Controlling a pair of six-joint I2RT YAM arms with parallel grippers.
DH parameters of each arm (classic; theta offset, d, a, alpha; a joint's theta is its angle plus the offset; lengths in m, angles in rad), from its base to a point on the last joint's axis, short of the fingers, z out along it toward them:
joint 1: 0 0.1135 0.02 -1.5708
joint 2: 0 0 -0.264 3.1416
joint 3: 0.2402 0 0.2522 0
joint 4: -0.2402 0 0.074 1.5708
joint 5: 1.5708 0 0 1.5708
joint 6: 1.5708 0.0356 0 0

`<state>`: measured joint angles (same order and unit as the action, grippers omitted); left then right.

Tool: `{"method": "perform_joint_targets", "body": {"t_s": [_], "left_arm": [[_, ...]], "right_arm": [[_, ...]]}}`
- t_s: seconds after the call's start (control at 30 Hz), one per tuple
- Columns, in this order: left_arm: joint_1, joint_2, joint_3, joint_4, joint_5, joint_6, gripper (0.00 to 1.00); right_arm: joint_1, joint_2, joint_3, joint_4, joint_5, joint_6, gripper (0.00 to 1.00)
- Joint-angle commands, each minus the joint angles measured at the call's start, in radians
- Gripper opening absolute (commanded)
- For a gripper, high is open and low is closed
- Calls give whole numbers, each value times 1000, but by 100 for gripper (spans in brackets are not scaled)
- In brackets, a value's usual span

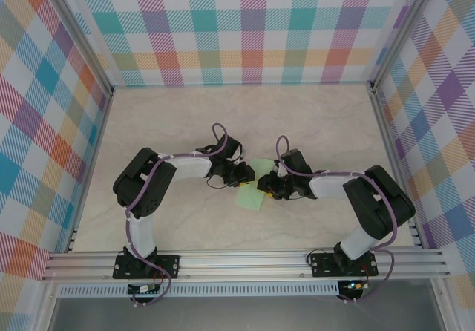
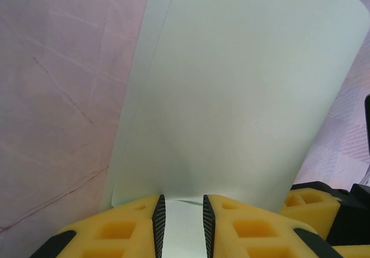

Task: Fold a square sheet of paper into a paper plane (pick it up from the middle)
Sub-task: Turn over the paper at the center of the table.

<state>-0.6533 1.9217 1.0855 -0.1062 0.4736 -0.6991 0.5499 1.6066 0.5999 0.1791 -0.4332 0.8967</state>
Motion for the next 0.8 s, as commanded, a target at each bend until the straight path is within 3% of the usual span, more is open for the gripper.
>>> {"method": "perform_joint_targets", "body": {"t_s": [0.0,0.17,0.27,0.43,0.53,0.67,0.77], "left_arm": [[-2,-42,12,-8,-33,-20,27],[12,-141,5,-38,-73,-25,29],[20,-241,-22,-67,-148,-25,35],[47,-440,-99,-134,-295,-45,41],[74,-561,-148,-162,-341,-65,46],[110,-672,-184,-213,-359,-107,58],[134,-721,-180,-214,-331,-168,87]], "right_arm": [[4,16,-13,62,-27,-30,26],[5,-20,-8,66,-78,-68,16],[5,-83,16,-37,-32,-109,3],[4,-190,122,-335,38,-222,4],[6,-238,239,-597,166,-304,4],[24,-246,409,-915,406,-357,4],[54,-212,529,-1105,577,-355,4]]}}
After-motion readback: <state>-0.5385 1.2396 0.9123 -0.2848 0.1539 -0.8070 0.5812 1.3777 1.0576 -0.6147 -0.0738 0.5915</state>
